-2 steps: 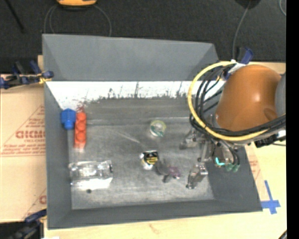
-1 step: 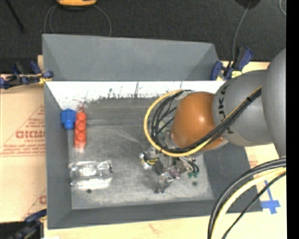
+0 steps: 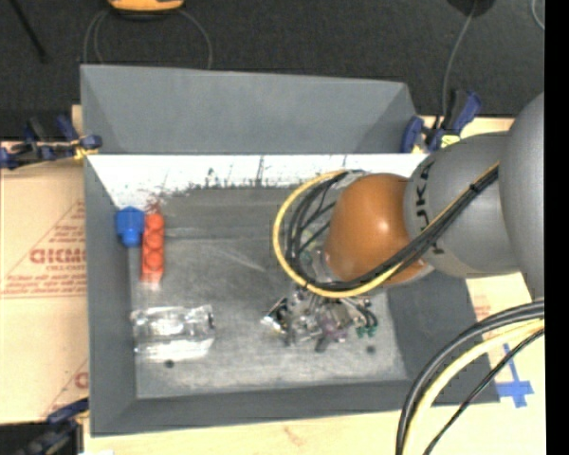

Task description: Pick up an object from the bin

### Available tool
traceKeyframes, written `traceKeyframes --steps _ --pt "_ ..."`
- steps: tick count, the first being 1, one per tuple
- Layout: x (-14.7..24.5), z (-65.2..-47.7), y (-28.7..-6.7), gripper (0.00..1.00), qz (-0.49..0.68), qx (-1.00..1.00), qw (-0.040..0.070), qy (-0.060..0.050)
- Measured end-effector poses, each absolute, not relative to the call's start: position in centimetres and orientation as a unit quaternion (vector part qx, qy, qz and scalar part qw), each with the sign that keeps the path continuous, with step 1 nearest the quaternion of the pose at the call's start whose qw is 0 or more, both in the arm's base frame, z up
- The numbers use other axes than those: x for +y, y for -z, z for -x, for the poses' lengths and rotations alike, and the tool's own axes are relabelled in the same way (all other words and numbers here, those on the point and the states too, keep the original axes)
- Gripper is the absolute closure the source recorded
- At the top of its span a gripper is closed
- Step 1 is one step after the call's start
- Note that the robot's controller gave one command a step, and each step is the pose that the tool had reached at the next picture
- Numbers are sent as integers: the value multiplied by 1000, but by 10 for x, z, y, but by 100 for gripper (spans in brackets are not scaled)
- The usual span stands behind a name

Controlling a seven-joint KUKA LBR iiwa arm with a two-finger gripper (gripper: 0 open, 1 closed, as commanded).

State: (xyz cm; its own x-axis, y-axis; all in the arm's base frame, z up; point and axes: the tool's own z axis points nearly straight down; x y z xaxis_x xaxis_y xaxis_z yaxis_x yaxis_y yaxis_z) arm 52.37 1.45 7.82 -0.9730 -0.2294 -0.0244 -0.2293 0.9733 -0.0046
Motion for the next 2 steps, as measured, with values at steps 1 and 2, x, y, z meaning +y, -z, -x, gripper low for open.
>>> traceKeyframes --steps 1,2 --pt "14 -519 -76 0 116 993 2 1" --pt "12 -525 -81 0 93 996 4 -1"
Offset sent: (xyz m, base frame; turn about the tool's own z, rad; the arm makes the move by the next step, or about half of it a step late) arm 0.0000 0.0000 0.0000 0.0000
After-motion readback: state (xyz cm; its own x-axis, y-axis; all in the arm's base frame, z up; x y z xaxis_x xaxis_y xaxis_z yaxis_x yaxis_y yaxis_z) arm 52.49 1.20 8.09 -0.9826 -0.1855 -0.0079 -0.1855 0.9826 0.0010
